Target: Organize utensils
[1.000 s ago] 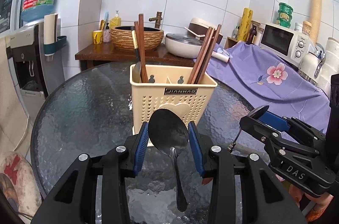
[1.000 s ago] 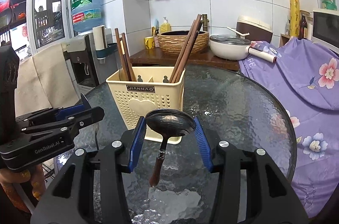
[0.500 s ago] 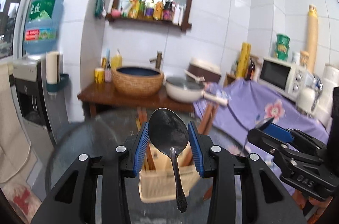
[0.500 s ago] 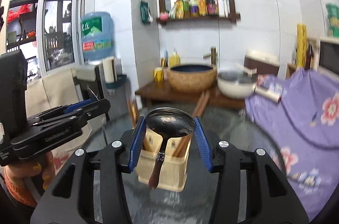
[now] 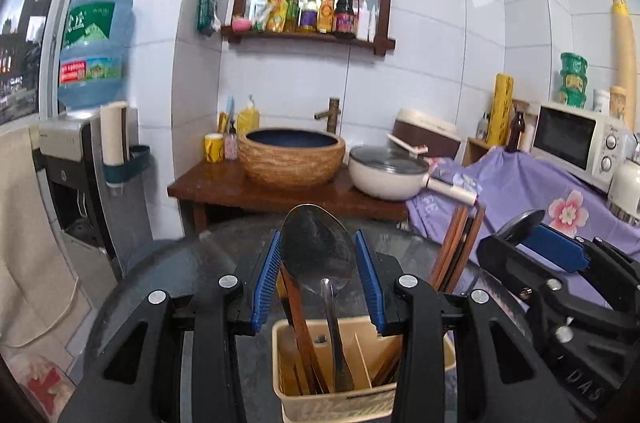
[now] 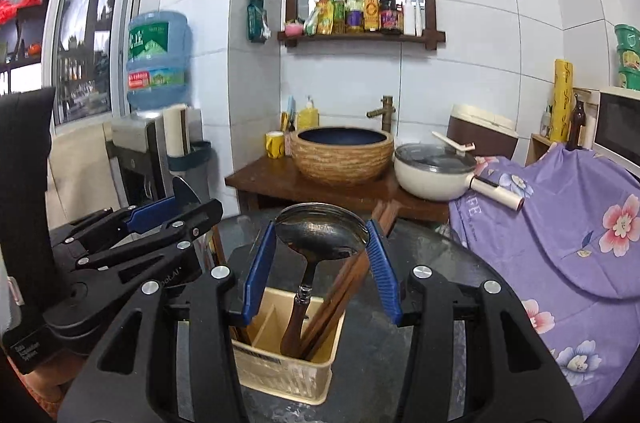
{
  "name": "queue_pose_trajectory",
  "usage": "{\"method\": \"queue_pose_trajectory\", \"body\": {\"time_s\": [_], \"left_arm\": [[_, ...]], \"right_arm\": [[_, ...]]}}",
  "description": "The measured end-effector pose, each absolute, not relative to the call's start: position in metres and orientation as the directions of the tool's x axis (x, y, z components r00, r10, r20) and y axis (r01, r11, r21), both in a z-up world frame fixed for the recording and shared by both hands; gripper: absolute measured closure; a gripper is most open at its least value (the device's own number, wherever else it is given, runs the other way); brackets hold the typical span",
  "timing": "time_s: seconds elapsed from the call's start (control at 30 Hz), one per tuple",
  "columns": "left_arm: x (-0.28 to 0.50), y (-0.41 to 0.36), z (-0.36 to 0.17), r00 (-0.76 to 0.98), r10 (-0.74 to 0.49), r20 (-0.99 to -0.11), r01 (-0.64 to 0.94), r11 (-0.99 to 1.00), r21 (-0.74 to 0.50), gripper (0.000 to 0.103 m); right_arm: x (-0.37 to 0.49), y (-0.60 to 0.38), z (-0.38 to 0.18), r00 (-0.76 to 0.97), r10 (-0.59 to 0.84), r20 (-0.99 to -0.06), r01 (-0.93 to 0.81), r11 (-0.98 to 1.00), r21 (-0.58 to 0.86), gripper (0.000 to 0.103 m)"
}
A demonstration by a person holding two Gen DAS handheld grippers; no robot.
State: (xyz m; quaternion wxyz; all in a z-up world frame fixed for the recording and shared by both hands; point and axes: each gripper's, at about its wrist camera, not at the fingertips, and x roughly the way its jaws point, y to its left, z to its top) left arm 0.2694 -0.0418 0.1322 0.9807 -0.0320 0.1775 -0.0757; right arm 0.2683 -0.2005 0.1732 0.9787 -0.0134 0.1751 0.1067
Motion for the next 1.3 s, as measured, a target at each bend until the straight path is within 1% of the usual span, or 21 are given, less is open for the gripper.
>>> {"method": "queue_pose_trajectory", "body": {"time_s": [0.23, 0.27, 0.47, 0.57, 0.7, 0.77, 0.8, 0.83, 0.97, 1.03, 1.07, 1.1, 1.13, 1.17, 1.2, 1.23, 1.27, 1.3], "left_arm": [[0.267, -0.040, 0.097, 0.907, -0.168, -0.385, 0.147, 0.986, -0.084, 0.066], [0.267, -0.040, 0.094, 0.905, -0.169, -0.390, 0.149, 0.986, -0.082, 0.066], [0.267, -0.041, 0.075, 0.890, -0.167, -0.425, 0.160, 0.986, -0.053, 0.066], [0.268, -0.041, 0.068, 0.883, -0.169, -0.438, 0.162, 0.985, -0.055, 0.066], [0.267, -0.040, 0.065, 0.884, -0.169, -0.435, 0.163, 0.985, -0.052, 0.066], [0.265, -0.040, 0.065, 0.886, -0.170, -0.431, 0.167, 0.985, -0.046, 0.060], [0.263, -0.041, 0.066, 0.889, -0.168, -0.427, 0.165, 0.985, -0.044, 0.052], [0.260, -0.040, 0.067, 0.896, -0.161, -0.415, 0.158, 0.987, -0.043, 0.048], [0.249, -0.038, 0.069, 0.903, -0.167, -0.395, 0.162, 0.986, -0.046, 0.040], [0.241, -0.037, 0.070, 0.909, -0.166, -0.383, 0.162, 0.986, -0.041, 0.035], [0.236, -0.037, 0.071, 0.912, -0.164, -0.376, 0.162, 0.986, -0.036, 0.034], [0.232, -0.036, 0.072, 0.916, -0.161, -0.368, 0.161, 0.986, -0.032, 0.030], [0.225, -0.034, 0.073, 0.921, -0.160, -0.355, 0.159, 0.987, -0.031, 0.024], [0.218, -0.032, 0.074, 0.926, -0.161, -0.341, 0.159, 0.987, -0.034, 0.021], [0.210, -0.029, 0.074, 0.932, -0.162, -0.325, 0.157, 0.987, -0.039, 0.015], [0.203, -0.027, 0.075, 0.936, -0.162, -0.312, 0.157, 0.987, -0.041, 0.009], [0.195, -0.024, 0.075, 0.941, -0.164, -0.296, 0.158, 0.986, -0.042, 0.006], [0.188, -0.023, 0.074, 0.943, -0.167, -0.287, 0.162, 0.986, -0.040, 0.006]], "right_arm": [[0.275, -0.202, 0.127, 0.894, 0.199, -0.402, -0.212, 0.977, 0.013, 0.056], [0.274, -0.204, 0.123, 0.897, 0.197, -0.396, -0.208, 0.978, 0.015, 0.056], [0.270, -0.204, 0.112, 0.896, 0.204, -0.394, -0.222, 0.975, 0.001, 0.056], [0.272, -0.205, 0.105, 0.886, 0.205, -0.416, -0.220, 0.975, 0.011, 0.056], [0.275, -0.209, 0.097, 0.882, 0.204, -0.424, -0.215, 0.976, 0.022, 0.056], [0.273, -0.210, 0.097, 0.883, 0.216, -0.416, -0.222, 0.974, 0.035, 0.055], [0.273, -0.211, 0.097, 0.885, 0.218, -0.411, -0.222, 0.974, 0.040, 0.049], [0.271, -0.212, 0.098, 0.888, 0.217, -0.405, -0.218, 0.975, 0.043, 0.045], [0.264, -0.219, 0.104, 0.897, 0.223, -0.381, -0.216, 0.974, 0.064, 0.042], [0.257, -0.224, 0.108, 0.905, 0.220, -0.364, -0.210, 0.975, 0.069, 0.037], [0.252, -0.226, 0.110, 0.910, 0.217, -0.353, -0.205, 0.976, 0.072, 0.034], [0.247, -0.228, 0.112, 0.913, 0.217, -0.346, -0.203, 0.976, 0.076, 0.031], [0.240, -0.231, 0.114, 0.918, 0.216, -0.333, -0.200, 0.976, 0.084, 0.026], [0.232, -0.234, 0.115, 0.922, 0.216, -0.322, -0.197, 0.976, 0.092, 0.024], [0.224, -0.237, 0.116, 0.924, 0.218, -0.314, -0.196, 0.976, 0.099, 0.018], [0.219, -0.238, 0.116, 0.924, 0.223, -0.310, -0.200, 0.974, 0.103, 0.016], [0.209, -0.239, 0.115, 0.923, 0.235, -0.305, -0.212, 0.971, 0.106, 0.015], [0.197, -0.238, 0.112, 0.921, 0.247, -0.302, -0.226, 0.969, 0.103, 0.011]]}}
